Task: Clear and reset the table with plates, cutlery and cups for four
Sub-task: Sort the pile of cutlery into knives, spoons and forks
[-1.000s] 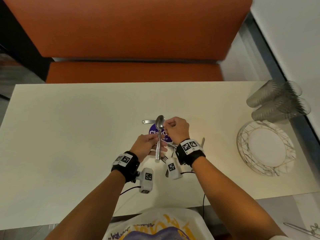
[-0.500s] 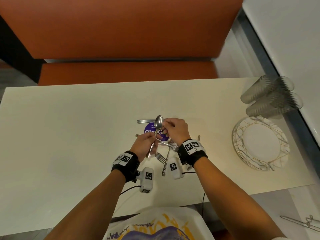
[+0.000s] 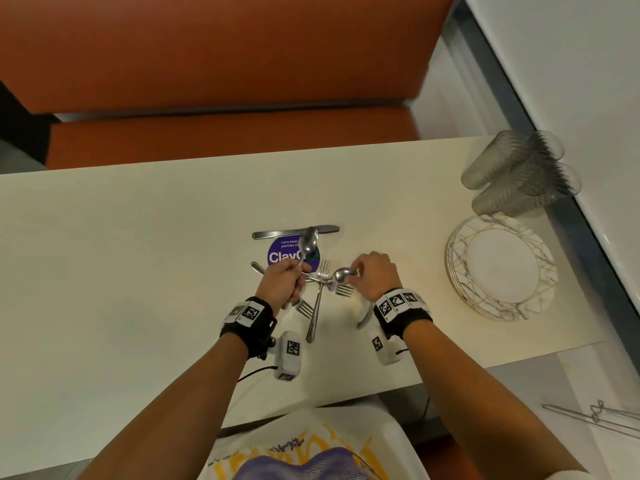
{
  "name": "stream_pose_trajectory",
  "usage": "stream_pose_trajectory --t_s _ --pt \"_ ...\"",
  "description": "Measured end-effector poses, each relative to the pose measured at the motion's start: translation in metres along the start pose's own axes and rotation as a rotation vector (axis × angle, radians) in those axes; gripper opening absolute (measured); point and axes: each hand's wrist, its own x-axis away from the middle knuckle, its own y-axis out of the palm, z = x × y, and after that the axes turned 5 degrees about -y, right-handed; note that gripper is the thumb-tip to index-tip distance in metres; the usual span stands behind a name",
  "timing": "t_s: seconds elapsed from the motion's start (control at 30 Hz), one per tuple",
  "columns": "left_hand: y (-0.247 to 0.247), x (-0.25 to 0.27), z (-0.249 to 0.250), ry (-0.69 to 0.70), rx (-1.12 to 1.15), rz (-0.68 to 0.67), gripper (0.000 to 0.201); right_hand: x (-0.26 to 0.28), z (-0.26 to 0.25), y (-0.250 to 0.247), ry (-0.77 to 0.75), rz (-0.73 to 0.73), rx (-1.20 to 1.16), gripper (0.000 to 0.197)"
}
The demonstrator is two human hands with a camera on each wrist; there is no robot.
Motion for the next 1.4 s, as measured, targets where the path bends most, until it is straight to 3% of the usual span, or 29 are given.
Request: stream_pose_trajectory --t_s 0.13,0.33,0.5,0.77,0.93,1.1,1.27,1.4 --pt "0.004 0.003 0.003 0.014 -0.034 0.024 0.024 0.0 -0.003 0.002 0.022 -0.011 0.092 0.023" --pt "0.01 -0.003 0.014 0.123 -0.107 0.142 0.027 -0.003 0.005 -0.02 0.064 0.076 -0.26 0.009" --pt "0.014 -0.01 0.019 0.194 -0.222 0.196 0.026 0.005 0.01 -0.044 -0.019 0.125 -0.411 0.01" --pt "0.017 -0.008 0.036 0.253 -0.249 0.229 0.028 0.011 -0.002 -0.094 -0.185 0.346 -0.531 0.007" --pt "0.021 0.002 0.045 0.208 -0.1 0.094 0.025 0.009 -0.022 -0.116 -0.277 0.397 -0.524 0.008" --pt "0.026 0.02 0.05 0.104 0.036 -0.095 0.024 0.004 -0.041 -0.103 -0.234 0.443 -0.601 0.009" --pt "0.029 0.024 0.046 0.09 0.022 -0.12 0.032 0.005 -0.048 -0.086 -0.177 0.464 -0.555 0.015" --pt "0.03 0.027 0.045 0.077 0.003 -0.111 0.038 0.009 -0.049 -0.084 -0.199 0.388 -0.501 0.013"
